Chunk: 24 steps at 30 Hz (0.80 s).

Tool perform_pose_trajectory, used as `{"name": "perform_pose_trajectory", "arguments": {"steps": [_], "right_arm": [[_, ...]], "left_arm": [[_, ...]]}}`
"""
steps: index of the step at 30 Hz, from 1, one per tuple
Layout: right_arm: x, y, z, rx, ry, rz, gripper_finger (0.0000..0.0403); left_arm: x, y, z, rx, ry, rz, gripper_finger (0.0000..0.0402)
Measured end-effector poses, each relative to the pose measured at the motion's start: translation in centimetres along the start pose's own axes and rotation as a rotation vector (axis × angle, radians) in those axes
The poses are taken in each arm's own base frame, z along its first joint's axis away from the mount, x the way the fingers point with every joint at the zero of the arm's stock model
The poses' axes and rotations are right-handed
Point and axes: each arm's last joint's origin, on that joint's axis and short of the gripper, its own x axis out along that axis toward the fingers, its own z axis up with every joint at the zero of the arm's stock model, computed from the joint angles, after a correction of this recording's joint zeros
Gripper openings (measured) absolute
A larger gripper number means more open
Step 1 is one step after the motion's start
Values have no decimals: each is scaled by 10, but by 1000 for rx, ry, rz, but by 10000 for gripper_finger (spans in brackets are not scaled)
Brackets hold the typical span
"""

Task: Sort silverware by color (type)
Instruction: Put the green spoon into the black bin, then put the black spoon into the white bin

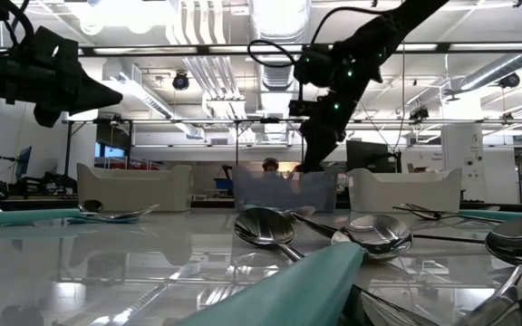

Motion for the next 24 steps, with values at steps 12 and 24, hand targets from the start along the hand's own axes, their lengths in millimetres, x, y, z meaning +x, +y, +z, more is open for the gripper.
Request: {"name": "perform_pose_trajectory", "arguments": {"steps": [12, 24], "right_arm": [[-44, 28, -14, 87, 247, 63, 145], [-79, 95, -79, -97, 576, 116, 125]], "left_arm": [[0, 0, 0, 0, 0, 0, 41], [0, 0, 0, 0, 0, -1, 41]]}}
